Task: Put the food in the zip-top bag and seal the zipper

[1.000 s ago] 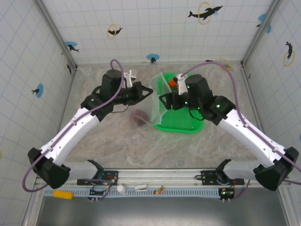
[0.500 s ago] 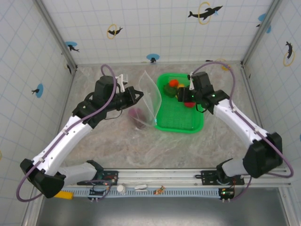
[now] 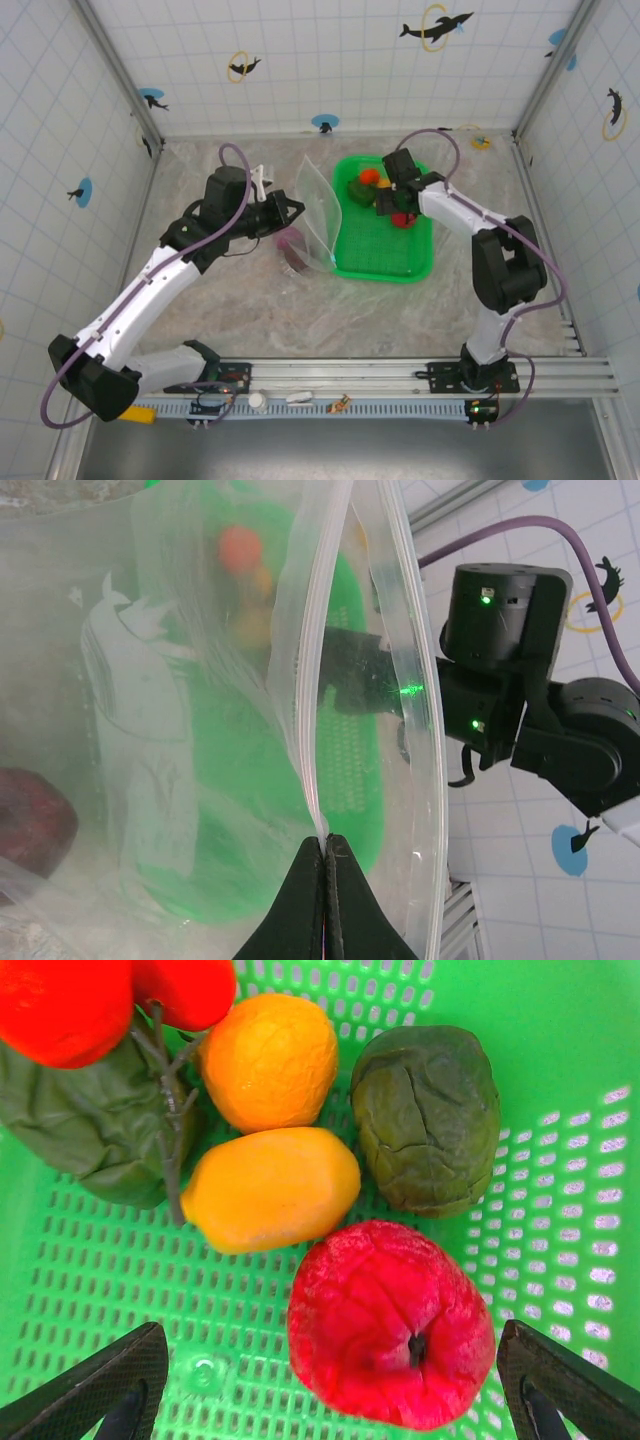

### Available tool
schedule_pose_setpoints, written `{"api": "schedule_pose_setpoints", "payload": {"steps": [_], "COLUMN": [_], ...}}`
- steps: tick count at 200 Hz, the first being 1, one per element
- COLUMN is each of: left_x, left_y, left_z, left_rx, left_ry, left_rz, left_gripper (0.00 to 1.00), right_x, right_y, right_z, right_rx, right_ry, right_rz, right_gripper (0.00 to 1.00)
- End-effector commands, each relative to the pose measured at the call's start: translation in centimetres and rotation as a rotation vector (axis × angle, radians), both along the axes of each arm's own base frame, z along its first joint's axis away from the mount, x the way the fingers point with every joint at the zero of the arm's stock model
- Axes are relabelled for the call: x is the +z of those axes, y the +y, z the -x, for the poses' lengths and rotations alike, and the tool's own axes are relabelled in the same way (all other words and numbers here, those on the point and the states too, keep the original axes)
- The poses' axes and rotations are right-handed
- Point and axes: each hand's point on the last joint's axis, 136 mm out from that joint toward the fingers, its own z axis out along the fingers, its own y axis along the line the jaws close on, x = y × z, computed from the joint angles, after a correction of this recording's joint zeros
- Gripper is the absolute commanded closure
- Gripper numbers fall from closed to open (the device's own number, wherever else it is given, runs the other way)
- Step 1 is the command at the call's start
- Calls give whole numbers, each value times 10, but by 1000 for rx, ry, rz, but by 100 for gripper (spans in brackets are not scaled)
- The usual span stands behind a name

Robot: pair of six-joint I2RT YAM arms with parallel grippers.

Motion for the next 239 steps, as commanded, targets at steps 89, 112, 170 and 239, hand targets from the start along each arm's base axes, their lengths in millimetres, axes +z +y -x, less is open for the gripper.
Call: {"api": "schedule_pose_setpoints", "payload": {"steps": [89, 112, 170, 239], "left_x": [0, 0, -7, -3], "left_y": [1, 3, 3, -3], "left_z": [1, 1, -1, 0], "left_rx": [-44, -38, -36, -48], "left_ry": [-16, -18, 3, 20], "left_rz": [16, 12, 11, 55], "left_gripper": [100, 100, 100, 100], "right_x": [-45, -44, -12, 100], "right_y": [-9, -2, 7, 27], "right_z": [-10, -8, 7, 43], "right_rx": [-14, -5, 12, 100], "right_ry": [92, 98, 57, -128], "right_rz": [62, 25, -70, -331], "right_gripper": [15, 20, 36, 38]}}
